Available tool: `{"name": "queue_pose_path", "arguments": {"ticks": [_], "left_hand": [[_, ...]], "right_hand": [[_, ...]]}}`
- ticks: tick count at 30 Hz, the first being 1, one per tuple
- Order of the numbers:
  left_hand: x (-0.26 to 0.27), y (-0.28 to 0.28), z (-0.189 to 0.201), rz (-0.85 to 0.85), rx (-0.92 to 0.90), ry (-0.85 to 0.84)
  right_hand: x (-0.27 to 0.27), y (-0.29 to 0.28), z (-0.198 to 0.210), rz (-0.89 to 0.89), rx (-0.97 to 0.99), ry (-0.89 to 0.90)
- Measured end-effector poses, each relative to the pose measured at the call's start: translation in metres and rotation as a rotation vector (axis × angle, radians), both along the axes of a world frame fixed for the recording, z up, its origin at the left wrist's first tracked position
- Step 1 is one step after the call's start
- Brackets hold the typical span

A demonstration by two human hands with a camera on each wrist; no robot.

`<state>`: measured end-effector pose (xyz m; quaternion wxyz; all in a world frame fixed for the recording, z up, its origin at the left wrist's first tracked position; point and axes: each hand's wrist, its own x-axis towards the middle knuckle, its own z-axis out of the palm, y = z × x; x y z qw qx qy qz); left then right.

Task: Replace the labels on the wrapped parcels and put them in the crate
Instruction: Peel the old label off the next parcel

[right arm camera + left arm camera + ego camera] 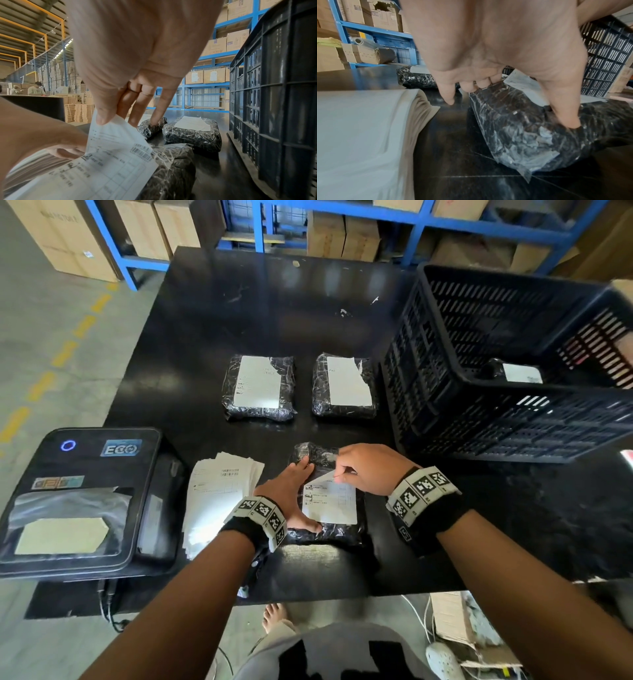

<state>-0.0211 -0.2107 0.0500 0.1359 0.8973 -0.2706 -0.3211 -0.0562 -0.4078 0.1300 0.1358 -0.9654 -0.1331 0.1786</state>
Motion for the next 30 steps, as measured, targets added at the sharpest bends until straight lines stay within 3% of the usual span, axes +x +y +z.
{"name": "queue_pose_path", "arguments": {"ticks": [23,30], "left_hand": [[-0.005,-0.005,0.003,0.040,0.009,0.015],[-0.007,-0.007,-0.002,0.059,-0.044,0.039]], "right_hand": [[-0.041,-0.008,0.007,0.015,0.055,0.005],[-0.031,-0.030,-0.003,-0.252,0.241,0.022]]}}
